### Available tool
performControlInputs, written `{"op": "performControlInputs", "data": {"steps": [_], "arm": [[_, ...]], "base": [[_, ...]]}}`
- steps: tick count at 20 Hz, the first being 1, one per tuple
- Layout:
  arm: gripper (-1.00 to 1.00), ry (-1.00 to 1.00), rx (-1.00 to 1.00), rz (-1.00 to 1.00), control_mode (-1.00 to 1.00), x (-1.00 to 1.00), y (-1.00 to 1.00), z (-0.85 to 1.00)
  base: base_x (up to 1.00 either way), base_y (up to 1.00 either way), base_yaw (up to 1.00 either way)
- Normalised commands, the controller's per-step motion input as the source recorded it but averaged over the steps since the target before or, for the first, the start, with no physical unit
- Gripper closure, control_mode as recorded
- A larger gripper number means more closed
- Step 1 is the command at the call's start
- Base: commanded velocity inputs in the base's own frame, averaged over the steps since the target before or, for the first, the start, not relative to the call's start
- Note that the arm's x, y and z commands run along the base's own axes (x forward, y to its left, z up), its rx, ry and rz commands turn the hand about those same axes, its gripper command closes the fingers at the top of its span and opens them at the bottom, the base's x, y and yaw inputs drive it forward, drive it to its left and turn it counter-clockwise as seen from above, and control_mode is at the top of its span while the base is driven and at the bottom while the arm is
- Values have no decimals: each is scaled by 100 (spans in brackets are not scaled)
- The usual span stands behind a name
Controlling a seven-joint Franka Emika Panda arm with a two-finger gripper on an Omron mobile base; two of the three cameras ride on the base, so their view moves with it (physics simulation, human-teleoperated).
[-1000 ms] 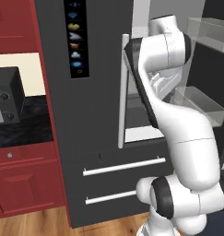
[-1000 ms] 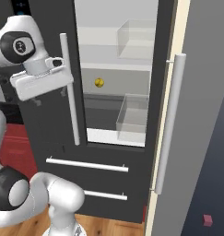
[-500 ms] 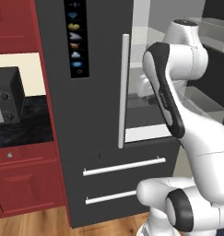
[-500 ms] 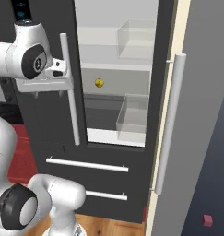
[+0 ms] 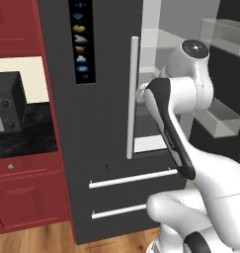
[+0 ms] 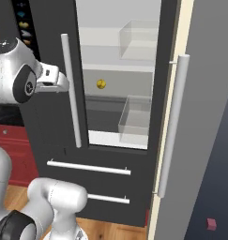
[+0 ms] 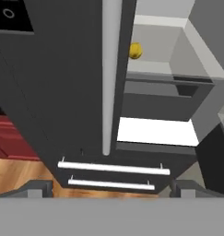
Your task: Retrieve a lemon from the fridge and place it on the cutting board with the fish.
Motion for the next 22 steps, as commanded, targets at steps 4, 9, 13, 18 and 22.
{"op": "performControlInputs", "data": {"steps": [4,9,13,18,22], "arm": [[-100,-1,-1,-11,-100,47,0,-8],[-100,0,0,-3,-100,59,1,-1],[-100,0,0,0,-100,69,8,0],[-100,-2,0,0,-100,71,18,-1],[-100,-7,0,0,-100,60,14,0]], "base": [[0,0,0],[0,0,0],[0,0,0],[0,0,0],[0,0,0]]}}
